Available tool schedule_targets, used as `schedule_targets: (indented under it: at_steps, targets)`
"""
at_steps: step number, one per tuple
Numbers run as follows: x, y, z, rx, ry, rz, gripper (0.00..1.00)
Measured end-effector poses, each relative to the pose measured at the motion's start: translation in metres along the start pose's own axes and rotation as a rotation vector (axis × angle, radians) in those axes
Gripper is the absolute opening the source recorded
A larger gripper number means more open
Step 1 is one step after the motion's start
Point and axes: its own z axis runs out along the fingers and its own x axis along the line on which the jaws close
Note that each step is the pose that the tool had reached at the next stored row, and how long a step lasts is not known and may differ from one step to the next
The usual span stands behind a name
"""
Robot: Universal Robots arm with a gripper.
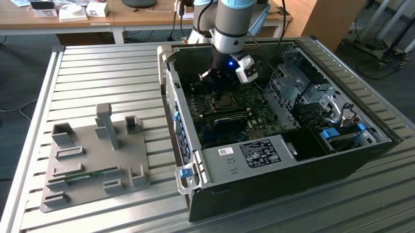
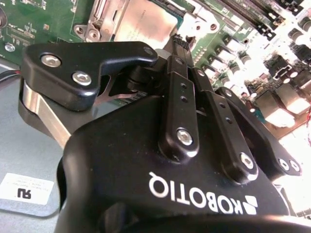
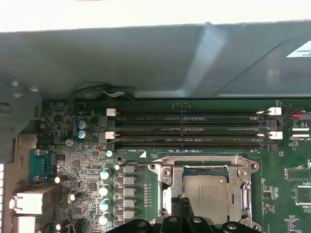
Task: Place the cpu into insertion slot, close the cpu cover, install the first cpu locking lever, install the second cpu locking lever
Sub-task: 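Close the cpu cover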
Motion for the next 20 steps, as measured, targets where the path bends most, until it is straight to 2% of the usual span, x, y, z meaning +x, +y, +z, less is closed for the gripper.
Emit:
schedule_targets:
  at_steps: [5,11,13,14,20]
  targets:
    - [0.0002,0.0,0.0003,-0.0001,-0.0001,0.0,0.11]
    - [0.0051,-0.0001,0.0023,-0.0003,0.0,0.0,0.11]
    - [0.0061,-0.0001,0.0032,-0.0052,0.0,0.0,0.11]
    - [0.0062,-0.0001,0.0036,-0.0106,0.0001,0.0,0.11]
    - [0.0063,-0.0001,0.0042,-0.0118,0.0001,0.0,0.11]
